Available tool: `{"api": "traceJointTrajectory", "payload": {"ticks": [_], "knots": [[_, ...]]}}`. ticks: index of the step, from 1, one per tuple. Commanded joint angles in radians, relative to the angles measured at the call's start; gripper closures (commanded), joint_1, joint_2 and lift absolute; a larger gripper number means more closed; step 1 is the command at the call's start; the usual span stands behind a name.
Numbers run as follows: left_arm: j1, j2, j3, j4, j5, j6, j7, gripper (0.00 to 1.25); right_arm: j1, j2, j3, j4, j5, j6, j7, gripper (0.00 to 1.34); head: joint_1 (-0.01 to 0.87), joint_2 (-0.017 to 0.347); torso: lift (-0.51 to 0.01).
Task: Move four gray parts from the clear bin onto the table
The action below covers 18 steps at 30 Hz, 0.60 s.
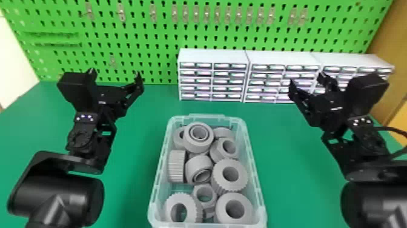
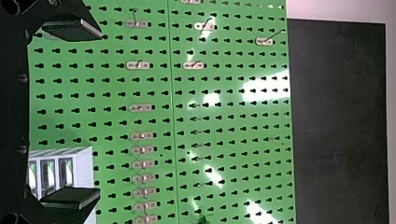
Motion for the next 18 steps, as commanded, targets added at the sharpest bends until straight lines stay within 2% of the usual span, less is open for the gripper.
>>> {"api": "traceJointTrajectory", "payload": {"ticks": [1, 18], "knots": [[0.0, -0.001, -0.003, 0.001, -0.001, 0.0, 0.0, 0.11, 0.0, 0.003, -0.002, 0.0, 0.0, 0.0, 0.0, 0.51, 0.678, 0.034, -0.05], [0.0, -0.003, -0.003, 0.001, -0.003, 0.0, 0.0, 0.11, 0.001, 0.003, 0.001, 0.0, 0.0, 0.0, 0.0, 0.51, 0.678, 0.034, -0.05]]}}
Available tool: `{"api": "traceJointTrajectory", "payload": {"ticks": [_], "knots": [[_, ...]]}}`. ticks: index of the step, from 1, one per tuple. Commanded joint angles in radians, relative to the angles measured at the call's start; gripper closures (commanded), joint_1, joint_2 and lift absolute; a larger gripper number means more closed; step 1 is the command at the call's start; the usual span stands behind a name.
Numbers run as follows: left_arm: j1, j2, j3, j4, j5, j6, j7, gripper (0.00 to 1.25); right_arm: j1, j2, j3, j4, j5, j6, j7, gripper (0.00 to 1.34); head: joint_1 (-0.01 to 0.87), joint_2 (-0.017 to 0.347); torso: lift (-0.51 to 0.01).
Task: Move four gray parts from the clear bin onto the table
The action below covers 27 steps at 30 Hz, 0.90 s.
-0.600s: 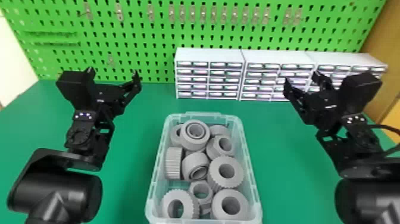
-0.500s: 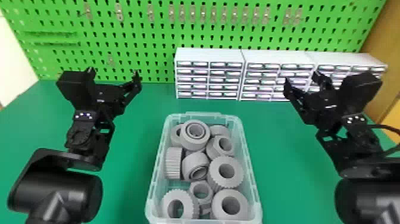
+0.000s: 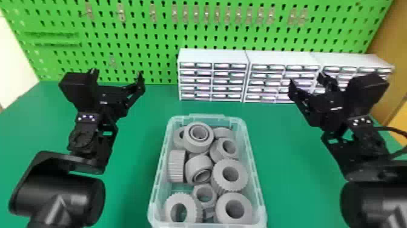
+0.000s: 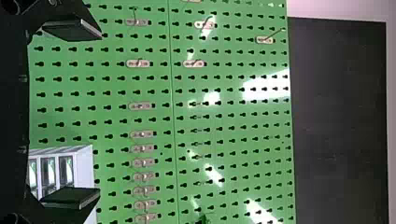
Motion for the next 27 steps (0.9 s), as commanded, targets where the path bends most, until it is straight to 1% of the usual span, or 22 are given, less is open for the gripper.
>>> {"api": "traceJointTrajectory", "payload": {"ticks": [1, 27], "knots": [[0.0, 0.0, 0.001, 0.0, 0.0, 0.0, 0.0, 0.11, 0.001, 0.0, 0.001, 0.0, 0.0, 0.0, 0.0, 0.51, 0.678, 0.034, -0.05], [0.003, 0.0, 0.008, 0.0, 0.0, -0.001, 0.0, 0.11, 0.008, -0.002, 0.007, 0.0, 0.008, 0.014, 0.0, 0.51, 0.678, 0.034, -0.05]]}}
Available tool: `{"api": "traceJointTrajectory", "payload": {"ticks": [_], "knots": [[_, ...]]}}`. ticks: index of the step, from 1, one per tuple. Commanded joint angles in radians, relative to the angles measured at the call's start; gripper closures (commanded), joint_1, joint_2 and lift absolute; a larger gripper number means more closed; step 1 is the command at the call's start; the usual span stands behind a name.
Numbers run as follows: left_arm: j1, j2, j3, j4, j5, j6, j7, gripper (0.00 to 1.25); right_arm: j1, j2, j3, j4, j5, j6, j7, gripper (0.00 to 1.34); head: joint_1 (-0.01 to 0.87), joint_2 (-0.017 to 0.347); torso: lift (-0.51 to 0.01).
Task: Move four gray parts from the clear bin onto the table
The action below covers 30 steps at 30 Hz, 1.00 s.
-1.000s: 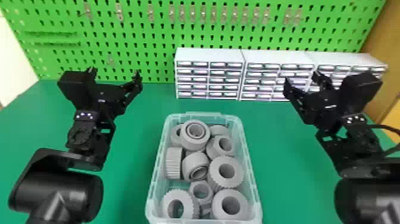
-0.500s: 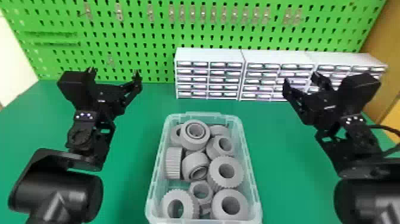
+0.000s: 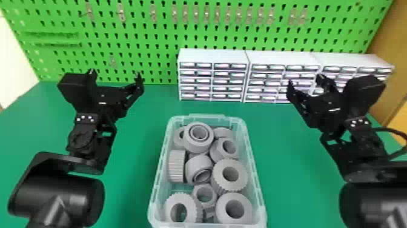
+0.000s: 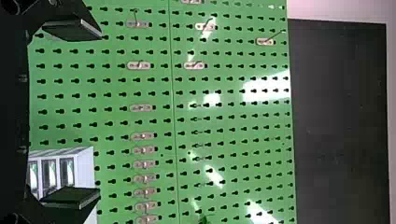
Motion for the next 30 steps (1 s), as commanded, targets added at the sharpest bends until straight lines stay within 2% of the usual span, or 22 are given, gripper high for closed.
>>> {"api": "traceJointTrajectory", "payload": {"ticks": [1, 10, 24, 29, 30], "knots": [[0.0, 0.0, 0.001, -0.001, -0.001, -0.002, 0.0, 0.11, 0.002, -0.002, 0.002, -0.003, -0.001, 0.023, 0.0, 0.51, 0.678, 0.034, -0.05], [0.006, 0.0, 0.004, -0.001, -0.001, 0.0, 0.0, 0.11, -0.024, -0.012, 0.035, -0.075, 0.017, 0.241, 0.0, 0.51, 0.678, 0.034, -0.05], [0.011, 0.0, 0.007, -0.003, -0.004, 0.0, 0.0, 0.11, -0.135, -0.04, 0.208, -0.135, 0.005, 0.66, 0.003, 0.51, 0.678, 0.034, -0.05], [0.011, -0.002, 0.004, -0.003, -0.006, 0.0, 0.0, 0.11, -0.179, -0.036, 0.237, -0.132, -0.023, 0.773, 0.005, 0.51, 0.678, 0.034, -0.05], [0.011, -0.002, 0.004, -0.003, -0.006, 0.0, 0.0, 0.11, -0.192, -0.036, 0.248, -0.129, -0.017, 0.796, 0.023, 0.51, 0.678, 0.034, -0.05]]}}
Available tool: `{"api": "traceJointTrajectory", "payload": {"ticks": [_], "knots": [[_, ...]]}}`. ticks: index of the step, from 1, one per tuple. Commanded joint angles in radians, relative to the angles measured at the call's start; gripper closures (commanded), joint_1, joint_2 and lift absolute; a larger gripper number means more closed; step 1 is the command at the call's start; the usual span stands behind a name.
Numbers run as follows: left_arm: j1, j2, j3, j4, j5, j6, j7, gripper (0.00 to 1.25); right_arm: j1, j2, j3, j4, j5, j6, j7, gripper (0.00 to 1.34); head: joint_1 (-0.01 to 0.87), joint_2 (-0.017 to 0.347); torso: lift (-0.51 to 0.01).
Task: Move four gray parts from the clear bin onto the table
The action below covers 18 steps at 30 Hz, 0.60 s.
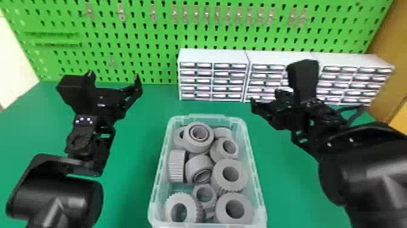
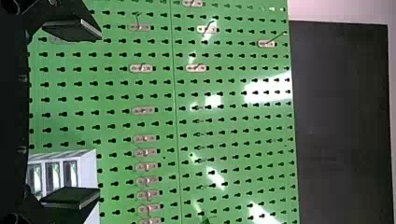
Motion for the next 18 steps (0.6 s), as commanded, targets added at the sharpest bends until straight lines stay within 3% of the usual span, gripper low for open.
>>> {"api": "traceJointTrajectory", "payload": {"ticks": [1, 9, 18], "knots": [[0.0, -0.001, -0.002, 0.0, -0.001, 0.0, 0.0, 0.11, -0.05, 0.002, 0.037, 0.011, 0.003, 0.105, 0.042, 0.51, 0.678, 0.034, -0.05], [0.002, -0.003, -0.003, 0.0, -0.001, 0.0, 0.0, 0.11, -0.118, 0.019, 0.108, 0.048, 0.099, 0.22, 0.167, 0.51, 0.678, 0.034, -0.05], [-0.003, -0.004, -0.005, 0.0, -0.002, 0.0, 0.0, 0.11, -0.167, 0.031, 0.174, 0.114, 0.124, 0.275, 0.274, 0.51, 0.678, 0.034, -0.05]]}}
